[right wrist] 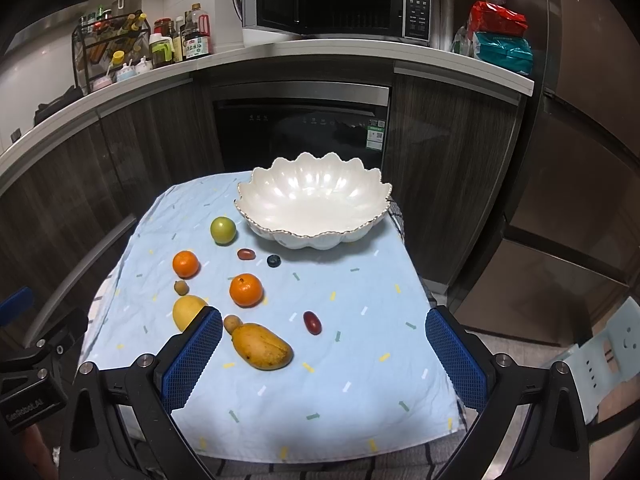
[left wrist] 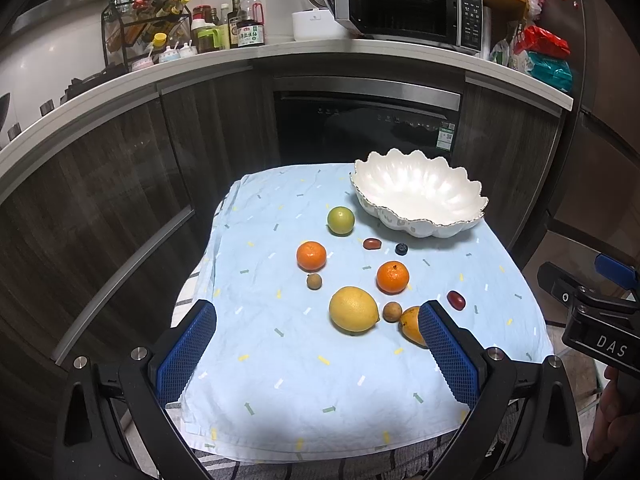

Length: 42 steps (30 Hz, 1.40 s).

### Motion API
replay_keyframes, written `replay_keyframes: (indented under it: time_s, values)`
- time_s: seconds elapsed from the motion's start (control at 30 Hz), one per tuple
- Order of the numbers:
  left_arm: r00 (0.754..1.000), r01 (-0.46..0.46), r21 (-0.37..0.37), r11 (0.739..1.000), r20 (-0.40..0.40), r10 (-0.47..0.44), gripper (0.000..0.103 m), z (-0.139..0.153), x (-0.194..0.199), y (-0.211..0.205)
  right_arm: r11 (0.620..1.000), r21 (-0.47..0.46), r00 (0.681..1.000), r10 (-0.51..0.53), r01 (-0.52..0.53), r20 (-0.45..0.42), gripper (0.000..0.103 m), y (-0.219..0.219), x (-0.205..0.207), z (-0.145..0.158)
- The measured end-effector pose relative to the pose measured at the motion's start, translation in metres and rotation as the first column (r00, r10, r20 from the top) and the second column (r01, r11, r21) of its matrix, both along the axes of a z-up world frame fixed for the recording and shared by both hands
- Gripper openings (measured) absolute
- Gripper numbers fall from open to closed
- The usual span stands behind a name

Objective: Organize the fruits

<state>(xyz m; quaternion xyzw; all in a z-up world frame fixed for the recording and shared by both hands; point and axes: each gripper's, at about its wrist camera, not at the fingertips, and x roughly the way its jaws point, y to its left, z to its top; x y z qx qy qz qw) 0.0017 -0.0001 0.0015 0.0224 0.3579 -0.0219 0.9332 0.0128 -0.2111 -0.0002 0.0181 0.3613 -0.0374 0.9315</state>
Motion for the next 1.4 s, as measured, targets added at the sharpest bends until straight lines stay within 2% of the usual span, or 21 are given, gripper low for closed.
replay_keyframes:
  time_s: [0.57,1.4]
  values:
    - [1.000,0.002,0.003,1.000,-0.004,-0.002,0.103,-0.003,0.003,-0.002,1.000,-0.003,1.000,0.006,-0.006,-0.010,0.103,0.000,0.007,-0.006]
    - [0.997,0.051,0.031,0.998,-0.051,-0.049,0.100,-0.027,0.031,-0.007,1.000,-0.008,0.997,0.028,-0.028,-0.069,0.103,0.000,0.036,-0.031]
